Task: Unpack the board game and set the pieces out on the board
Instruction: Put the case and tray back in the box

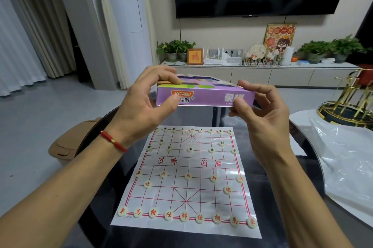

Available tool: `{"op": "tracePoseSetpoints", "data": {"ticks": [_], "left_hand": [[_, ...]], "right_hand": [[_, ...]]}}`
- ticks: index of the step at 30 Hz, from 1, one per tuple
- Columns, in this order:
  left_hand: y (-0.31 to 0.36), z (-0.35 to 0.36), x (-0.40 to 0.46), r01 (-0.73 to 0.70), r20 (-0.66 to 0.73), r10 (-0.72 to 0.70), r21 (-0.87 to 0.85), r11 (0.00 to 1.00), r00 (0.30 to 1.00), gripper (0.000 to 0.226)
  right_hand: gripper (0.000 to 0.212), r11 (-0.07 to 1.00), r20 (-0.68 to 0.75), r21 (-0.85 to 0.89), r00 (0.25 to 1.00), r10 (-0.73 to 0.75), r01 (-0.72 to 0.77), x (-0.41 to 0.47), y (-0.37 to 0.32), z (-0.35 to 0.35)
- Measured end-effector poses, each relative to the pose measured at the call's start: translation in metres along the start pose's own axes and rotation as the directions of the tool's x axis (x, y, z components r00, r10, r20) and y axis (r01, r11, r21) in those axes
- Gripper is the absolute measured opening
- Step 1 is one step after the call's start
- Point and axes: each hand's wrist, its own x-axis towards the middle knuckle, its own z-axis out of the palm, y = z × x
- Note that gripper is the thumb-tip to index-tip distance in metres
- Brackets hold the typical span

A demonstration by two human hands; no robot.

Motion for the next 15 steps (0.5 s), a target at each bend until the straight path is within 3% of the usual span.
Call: {"op": "tracePoseSetpoints", "data": {"ticks": [2,4,6,8,10,12,15], "left_hand": [[-0.004,0.000,-0.003,0.101,-0.025,-0.104,-0.090,0.991,0.994,0.027],[-0.006,0.004,-0.005,0.247,-0.057,-0.274,-0.284,0.926,0.960,0.028],[-0.005,0.011,-0.004,0.363,-0.098,-0.448,-0.447,0.818,0.889,0.032],[-0.005,0.014,-0.002,0.473,-0.140,-0.620,-0.526,0.707,0.772,0.036],[-0.004,0.013,-0.002,0.573,-0.039,-0.772,-0.647,0.503,0.634,0.039],[-0.001,0.011,-0.006,0.631,0.129,-0.829,-0.715,0.303,0.544,0.035],[0.001,0.008,-0.014,0.689,0.262,-0.841,-0.704,0.169,0.473,0.026]], "right_hand": [[0.030,1.000,-0.001,0.008,1.000,0.002,-0.002,-0.002,0.002,0.000],[0.028,1.000,0.015,0.001,1.000,0.008,-0.008,-0.003,0.005,0.000],[0.028,1.000,0.039,-0.015,0.999,0.017,-0.016,-0.005,0.008,0.000],[0.027,0.999,0.073,-0.016,0.997,0.030,-0.028,-0.007,0.010,0.000],[0.025,0.999,0.116,-0.020,0.993,0.035,-0.033,-0.009,0.012,-0.001],[0.024,0.998,0.152,-0.025,0.987,0.059,-0.056,-0.009,0.014,-0.004],[0.022,0.993,0.185,-0.051,0.976,0.116,-0.108,-0.009,0.017,-0.008]]}}
